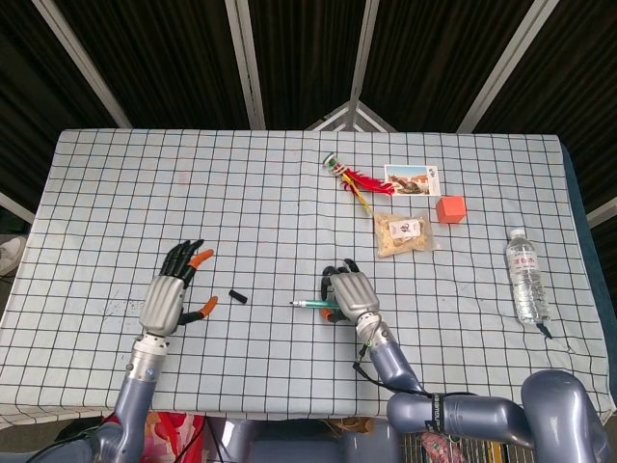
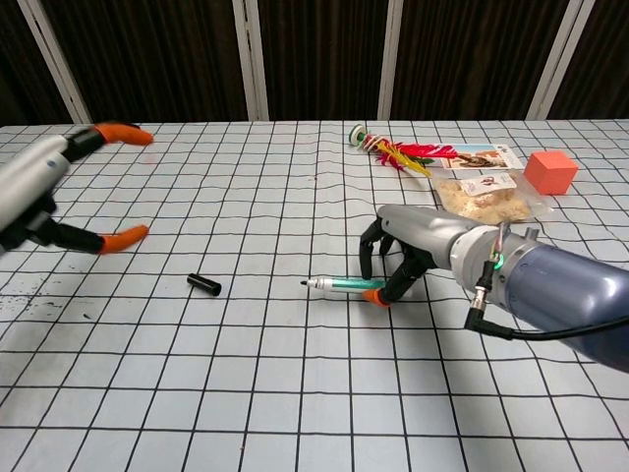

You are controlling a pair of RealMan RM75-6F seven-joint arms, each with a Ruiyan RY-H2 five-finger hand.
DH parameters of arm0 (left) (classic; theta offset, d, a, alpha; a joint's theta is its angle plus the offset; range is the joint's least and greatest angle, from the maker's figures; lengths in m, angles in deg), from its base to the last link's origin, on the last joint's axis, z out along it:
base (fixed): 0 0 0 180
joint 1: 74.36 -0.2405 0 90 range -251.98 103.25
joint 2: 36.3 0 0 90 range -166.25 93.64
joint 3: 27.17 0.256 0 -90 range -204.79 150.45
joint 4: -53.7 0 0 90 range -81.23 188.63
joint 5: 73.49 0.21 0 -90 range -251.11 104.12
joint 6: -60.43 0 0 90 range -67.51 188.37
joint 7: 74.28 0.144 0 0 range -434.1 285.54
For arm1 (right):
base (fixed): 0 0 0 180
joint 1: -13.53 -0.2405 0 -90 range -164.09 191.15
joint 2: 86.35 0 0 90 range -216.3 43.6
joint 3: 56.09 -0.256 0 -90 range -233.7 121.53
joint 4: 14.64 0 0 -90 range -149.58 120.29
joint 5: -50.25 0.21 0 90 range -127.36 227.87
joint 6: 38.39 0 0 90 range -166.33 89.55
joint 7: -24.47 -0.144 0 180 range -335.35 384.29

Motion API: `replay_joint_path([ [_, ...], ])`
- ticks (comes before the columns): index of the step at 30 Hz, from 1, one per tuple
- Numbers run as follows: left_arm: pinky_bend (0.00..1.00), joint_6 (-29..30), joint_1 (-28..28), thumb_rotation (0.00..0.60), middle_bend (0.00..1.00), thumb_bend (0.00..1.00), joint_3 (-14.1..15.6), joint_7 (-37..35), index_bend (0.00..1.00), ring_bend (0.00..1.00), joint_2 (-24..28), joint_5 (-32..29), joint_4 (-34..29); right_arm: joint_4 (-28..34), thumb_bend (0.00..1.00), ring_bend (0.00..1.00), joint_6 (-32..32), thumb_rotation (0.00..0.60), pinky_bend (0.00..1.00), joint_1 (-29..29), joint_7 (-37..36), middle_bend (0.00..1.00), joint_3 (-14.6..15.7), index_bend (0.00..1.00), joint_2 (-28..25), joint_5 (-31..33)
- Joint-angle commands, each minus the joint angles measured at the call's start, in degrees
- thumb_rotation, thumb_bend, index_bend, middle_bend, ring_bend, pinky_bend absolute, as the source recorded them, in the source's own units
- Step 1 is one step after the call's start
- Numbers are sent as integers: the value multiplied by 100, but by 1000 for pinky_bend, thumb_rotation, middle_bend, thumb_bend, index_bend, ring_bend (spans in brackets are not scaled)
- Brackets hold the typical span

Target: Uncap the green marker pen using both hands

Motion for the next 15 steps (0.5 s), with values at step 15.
replay_joint_path([
  [15,0,61,-465,600,67,380,-201,377,193,0,1335,-578,-1011,60,545,137,82,600,43,-82,595,211,17,476,-84,223],
])
